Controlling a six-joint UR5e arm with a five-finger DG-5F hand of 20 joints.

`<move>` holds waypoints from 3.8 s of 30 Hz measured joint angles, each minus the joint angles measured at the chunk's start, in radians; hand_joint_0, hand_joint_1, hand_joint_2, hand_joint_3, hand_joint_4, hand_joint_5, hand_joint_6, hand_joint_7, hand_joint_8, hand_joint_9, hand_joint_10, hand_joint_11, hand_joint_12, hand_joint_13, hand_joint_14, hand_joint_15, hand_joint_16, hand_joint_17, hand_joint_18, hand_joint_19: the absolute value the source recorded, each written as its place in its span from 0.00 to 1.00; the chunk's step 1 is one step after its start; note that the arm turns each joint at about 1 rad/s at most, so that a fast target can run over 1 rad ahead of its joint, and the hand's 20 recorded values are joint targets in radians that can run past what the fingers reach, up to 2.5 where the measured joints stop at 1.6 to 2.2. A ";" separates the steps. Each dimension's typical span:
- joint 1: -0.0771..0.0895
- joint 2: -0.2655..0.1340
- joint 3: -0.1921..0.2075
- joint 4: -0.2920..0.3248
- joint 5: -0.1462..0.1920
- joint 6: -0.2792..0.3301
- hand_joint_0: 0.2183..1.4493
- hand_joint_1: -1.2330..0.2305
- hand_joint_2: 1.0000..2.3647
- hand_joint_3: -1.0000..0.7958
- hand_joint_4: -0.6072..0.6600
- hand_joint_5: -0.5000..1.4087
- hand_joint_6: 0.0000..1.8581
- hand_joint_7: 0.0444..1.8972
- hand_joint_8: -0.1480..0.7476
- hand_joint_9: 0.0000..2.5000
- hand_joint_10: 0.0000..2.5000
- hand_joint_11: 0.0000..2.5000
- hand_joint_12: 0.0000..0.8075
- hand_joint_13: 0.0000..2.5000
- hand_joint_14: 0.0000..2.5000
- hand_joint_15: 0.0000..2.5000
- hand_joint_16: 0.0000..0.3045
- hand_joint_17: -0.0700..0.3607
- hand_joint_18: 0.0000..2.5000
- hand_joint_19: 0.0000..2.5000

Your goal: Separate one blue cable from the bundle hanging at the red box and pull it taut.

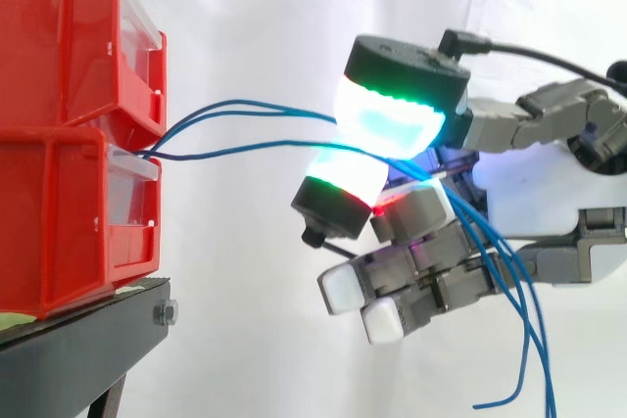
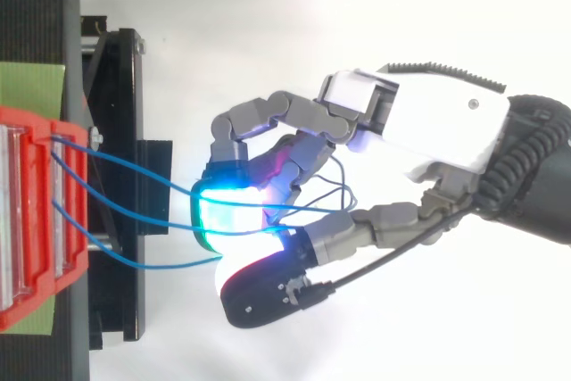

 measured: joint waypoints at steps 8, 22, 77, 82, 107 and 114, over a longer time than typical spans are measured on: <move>-0.002 -0.009 0.000 0.010 -0.001 0.019 0.29 0.40 0.00 0.28 0.62 0.19 0.49 0.72 0.56 0.46 0.01 0.47 0.47 0.32 0.01 0.27 0.16 0.41 0.27 0.25; -0.002 -0.010 0.000 0.013 -0.001 0.017 0.28 0.45 0.01 0.40 0.63 0.18 0.48 0.71 0.56 0.44 0.01 0.46 0.48 0.30 0.01 0.27 0.16 0.42 0.24 0.26; 0.000 -0.010 0.000 0.013 -0.003 0.013 0.34 0.31 0.02 0.49 0.59 0.17 0.51 0.72 0.56 0.44 0.01 0.48 0.48 0.32 0.01 0.27 0.16 0.42 0.28 0.25; 0.000 -0.010 0.000 0.013 -0.004 0.013 0.34 0.33 0.01 0.44 0.62 0.17 0.51 0.70 0.56 0.44 0.01 0.48 0.47 0.32 0.01 0.27 0.16 0.42 0.28 0.26; 0.000 -0.010 0.000 0.017 -0.004 0.010 0.27 0.38 0.00 0.28 0.64 0.18 0.51 0.67 0.58 0.43 0.01 0.48 0.49 0.33 0.01 0.27 0.17 0.43 0.30 0.25; 0.000 -0.010 0.000 0.018 -0.003 0.010 0.25 0.46 0.00 0.28 0.63 0.19 0.50 0.68 0.58 0.44 0.01 0.48 0.49 0.33 0.01 0.27 0.17 0.43 0.30 0.26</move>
